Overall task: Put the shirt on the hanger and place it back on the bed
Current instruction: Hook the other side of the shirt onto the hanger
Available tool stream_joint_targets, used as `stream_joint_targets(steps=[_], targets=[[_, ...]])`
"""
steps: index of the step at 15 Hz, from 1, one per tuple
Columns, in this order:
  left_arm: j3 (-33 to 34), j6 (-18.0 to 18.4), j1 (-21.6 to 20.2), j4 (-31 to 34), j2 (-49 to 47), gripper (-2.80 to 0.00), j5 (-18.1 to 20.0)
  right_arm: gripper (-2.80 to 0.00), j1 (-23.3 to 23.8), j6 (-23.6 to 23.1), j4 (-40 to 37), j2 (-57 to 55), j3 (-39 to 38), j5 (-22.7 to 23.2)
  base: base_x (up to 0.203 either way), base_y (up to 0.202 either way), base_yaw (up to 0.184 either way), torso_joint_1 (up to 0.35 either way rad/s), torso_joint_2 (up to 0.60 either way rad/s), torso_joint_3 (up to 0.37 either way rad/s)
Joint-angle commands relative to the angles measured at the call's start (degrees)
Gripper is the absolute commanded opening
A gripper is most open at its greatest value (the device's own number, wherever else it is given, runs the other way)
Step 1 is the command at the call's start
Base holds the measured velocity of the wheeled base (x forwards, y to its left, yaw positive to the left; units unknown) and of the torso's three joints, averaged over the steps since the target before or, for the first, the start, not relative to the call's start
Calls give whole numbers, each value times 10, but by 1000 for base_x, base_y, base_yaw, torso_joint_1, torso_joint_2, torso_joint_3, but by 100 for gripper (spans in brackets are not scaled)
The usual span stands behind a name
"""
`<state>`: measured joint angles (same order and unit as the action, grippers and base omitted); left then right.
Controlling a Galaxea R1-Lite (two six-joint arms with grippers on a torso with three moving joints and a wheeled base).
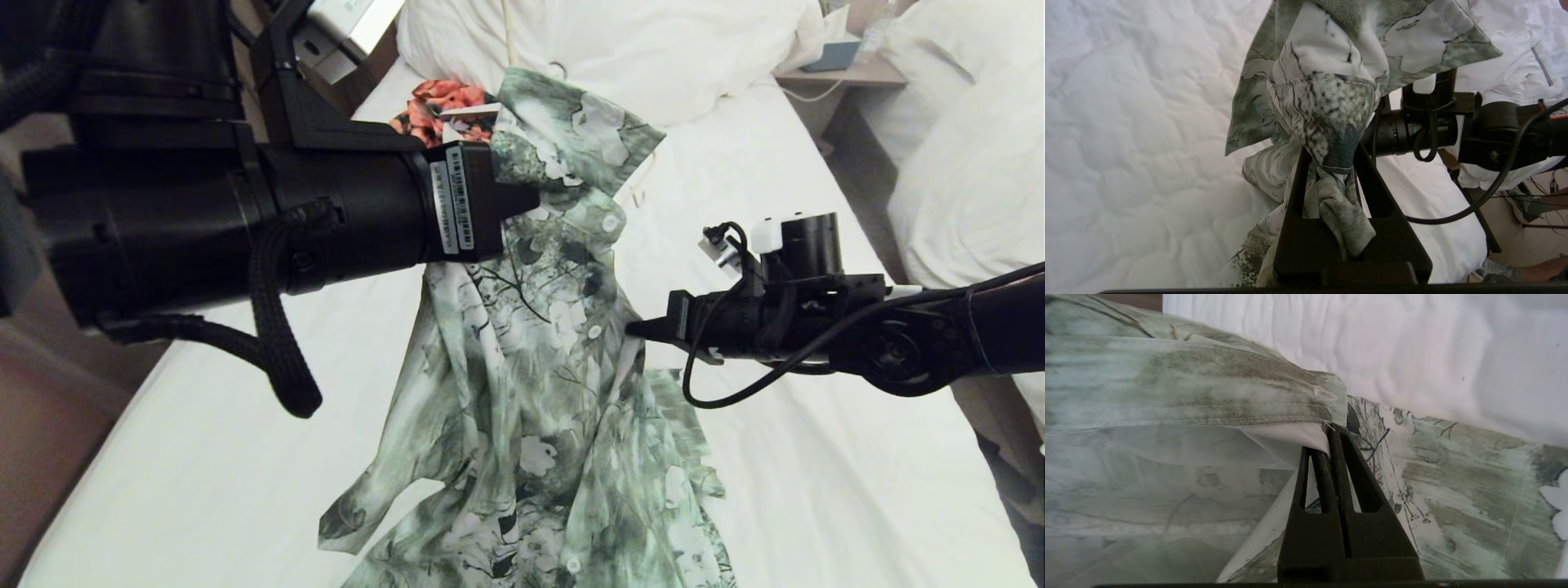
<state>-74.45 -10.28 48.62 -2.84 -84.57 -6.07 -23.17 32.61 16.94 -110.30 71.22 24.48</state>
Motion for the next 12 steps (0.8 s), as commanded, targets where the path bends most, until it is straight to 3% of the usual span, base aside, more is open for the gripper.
stream_joint_targets(steps=[1, 4, 7, 12], targets=[[0, -1, 1, -1, -2, -280, 0, -280, 9, 21, 2, 7, 2, 2, 0, 0, 0, 0, 0, 0], [2, -2, 2, 1, -8, -280, 5, -280, 38, 49, 2, 16, 6, 2, 0, 0, 0, 0, 0, 0], [2, -21, 2, 5, -9, -280, 44, -280, 73, 76, 2, 16, 13, 1, 0, 0, 0, 0, 0, 0], [3, -34, 26, 12, -3, -280, 47, -280, 118, 82, 0, 24, 34, 2, 0, 0, 0, 0, 0, 0]])
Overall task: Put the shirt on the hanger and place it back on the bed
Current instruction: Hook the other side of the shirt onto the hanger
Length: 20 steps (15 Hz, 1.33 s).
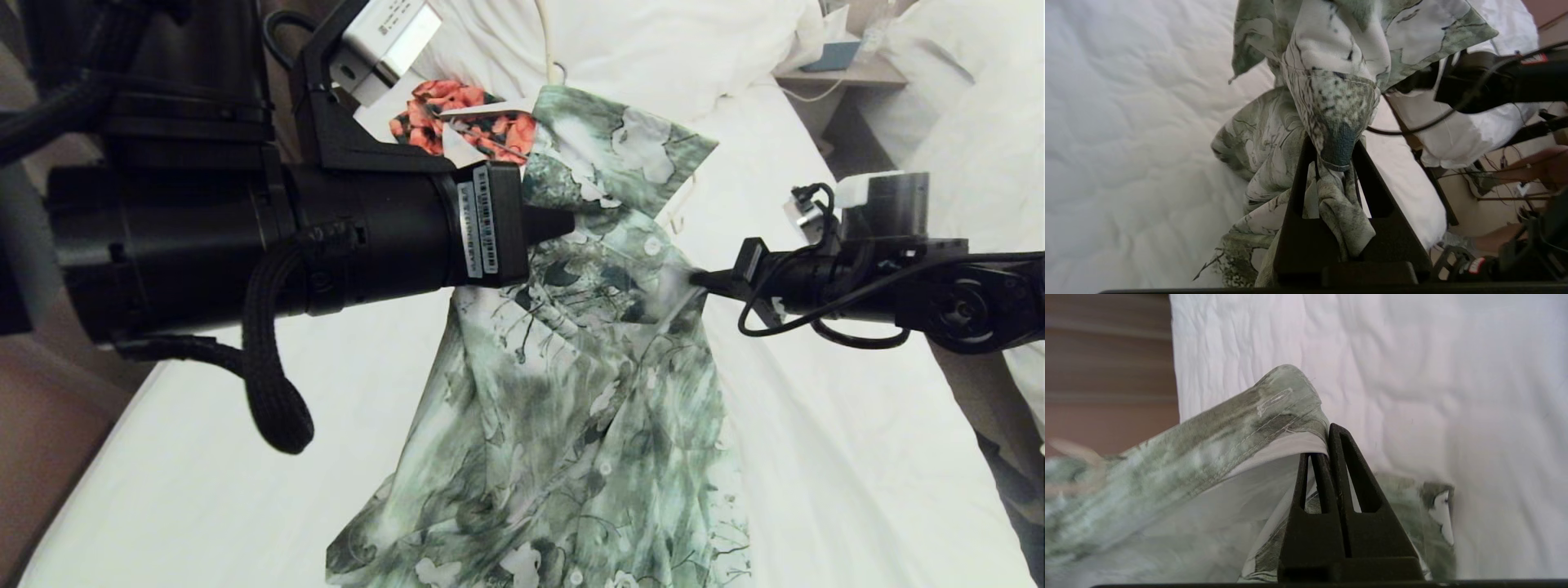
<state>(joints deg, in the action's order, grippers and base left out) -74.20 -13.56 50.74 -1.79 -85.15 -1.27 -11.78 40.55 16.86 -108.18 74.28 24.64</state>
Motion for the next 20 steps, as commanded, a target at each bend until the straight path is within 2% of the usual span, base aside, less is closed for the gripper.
stream_joint_targets(steps=[1, 6, 12, 15, 18, 20], targets=[[-1, -2, 16, 20, 5, -280, -1, -280, 9, 2, 1, 5, 9, 1, 0, 0, 0, 0, 0, 0], [0, -2, 34, 42, 0, -280, 0, -280, 31, 1, -4, 15, 32, 1, 0, 0, 0, 0, 0, 0], [2, -2, 44, 43, -35, -280, -2, -280, 37, 0, -8, 22, 36, 1, 0, 0, 0, 0, 0, 0], [1, 0, 44, 41, -49, -280, -8, -280, 38, -1, -48, 34, 58, 1, 0, 0, 0, 0, 0, 0], [-2, 1, 42, 40, -53, -280, -41, -280, 37, -6, -68, 52, 60, 1, 0, 0, 0, 0, 0, 0], [-2, 2, 39, 40, -48, -280, -44, -280, 37, -25, -95, 57, 65, 2, 0, 0, 0, 0, 0, 0]])
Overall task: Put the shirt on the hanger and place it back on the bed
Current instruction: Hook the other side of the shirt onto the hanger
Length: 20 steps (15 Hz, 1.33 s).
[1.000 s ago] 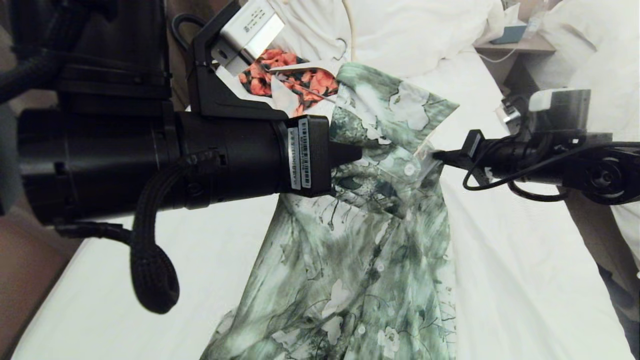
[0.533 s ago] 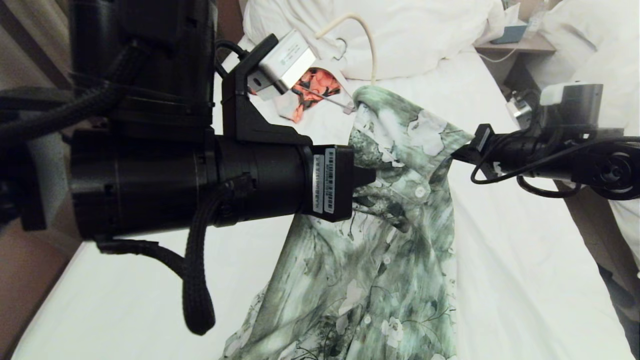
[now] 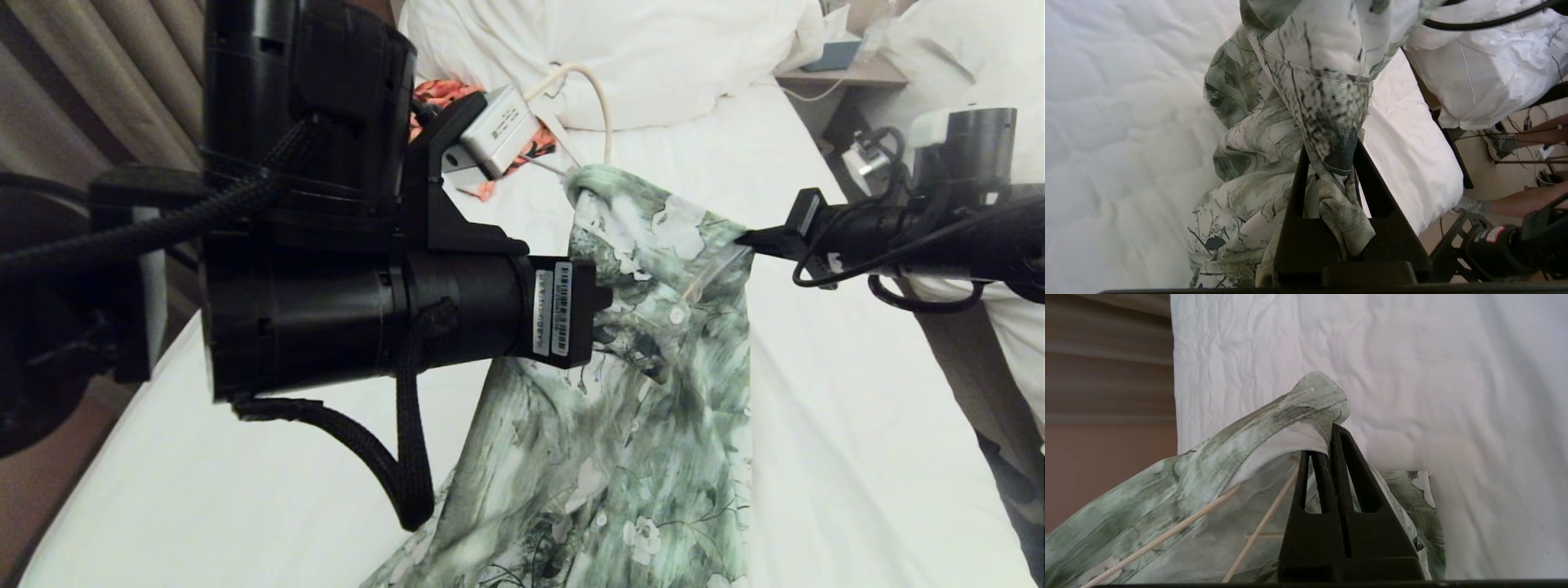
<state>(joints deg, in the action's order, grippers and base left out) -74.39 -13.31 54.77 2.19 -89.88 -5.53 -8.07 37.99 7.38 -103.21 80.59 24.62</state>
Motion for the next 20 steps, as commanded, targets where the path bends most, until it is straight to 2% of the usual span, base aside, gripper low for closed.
stream_joint_targets(steps=[1, 10, 13, 15, 20], targets=[[-1, 0, -1, 0, 3, -280, -1, -280, -1, 0, -2, 9, 2, 2, 0, 0, 0, 0, 0, 0], [0, 6, -1, 0, 28, -280, -3, -280, -4, -4, -2, 5, -3, 2, 0, 0, 0, 0, 0, 0], [0, 12, -2, 0, 30, -280, -20, -280, -14, -5, -40, 22, -1, 10, 0, 0, 0, 0, 0, 0], [2, 29, -1, -1, 31, -280, -37, -280, -18, -14, -52, 26, 0, 14, 0, 0, 0, 0, 0, 0], [12, 30, 12, -20, 30, -280, -41, -280, -28, -14, -51, 31, 30, 14, 0, 0, 0, 0, 0, 0]])
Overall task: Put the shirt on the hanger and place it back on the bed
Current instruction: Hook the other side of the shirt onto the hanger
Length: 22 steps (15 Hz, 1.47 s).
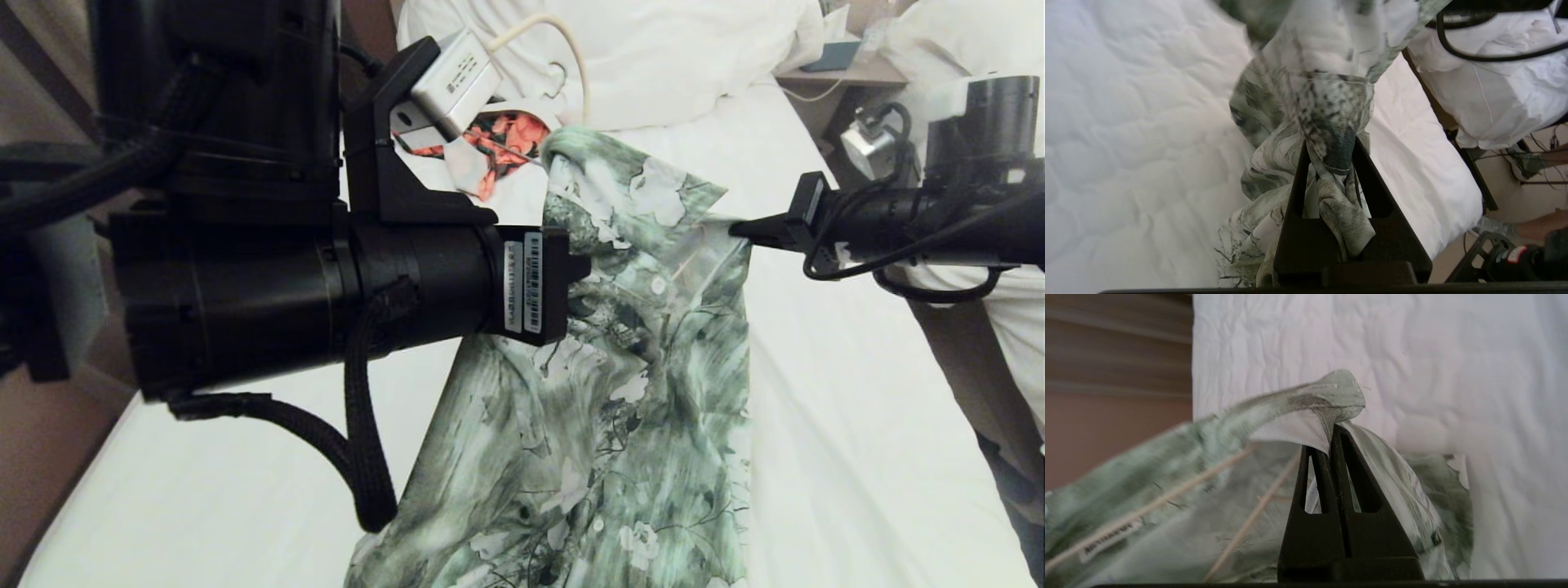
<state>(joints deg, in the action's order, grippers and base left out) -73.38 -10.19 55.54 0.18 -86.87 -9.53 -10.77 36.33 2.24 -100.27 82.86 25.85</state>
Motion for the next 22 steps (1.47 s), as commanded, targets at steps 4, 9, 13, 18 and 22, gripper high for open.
stream_joint_targets(steps=[4, 9, 13, 18, 22], targets=[[9, -1, 29, 0, 8, -280, -6, -280, -8, -42, 0, 0, 15, 1, 0, 0, 0, 0, 0, 0], [17, -2, 53, 0, 0, -280, -9, -280, -18, -58, -3, 3, 40, 0, 0, 0, 0, 0, 0, 0], [20, -4, 71, 0, -12, -280, -11, -280, -53, -78, -22, 35, 45, 0, 0, 0, 0, 0, 0, 0], [21, -17, 92, 0, -8, -280, -4, -280, -101, -132, -42, 81, 36, 1, 0, 0, 0, 0, 0, 0], [48, -32, 98, -46, -15, -280, 17, -280, -128, -173, -58, 116, 20, 1, 0, 0, 0, 0, 0, 0]])
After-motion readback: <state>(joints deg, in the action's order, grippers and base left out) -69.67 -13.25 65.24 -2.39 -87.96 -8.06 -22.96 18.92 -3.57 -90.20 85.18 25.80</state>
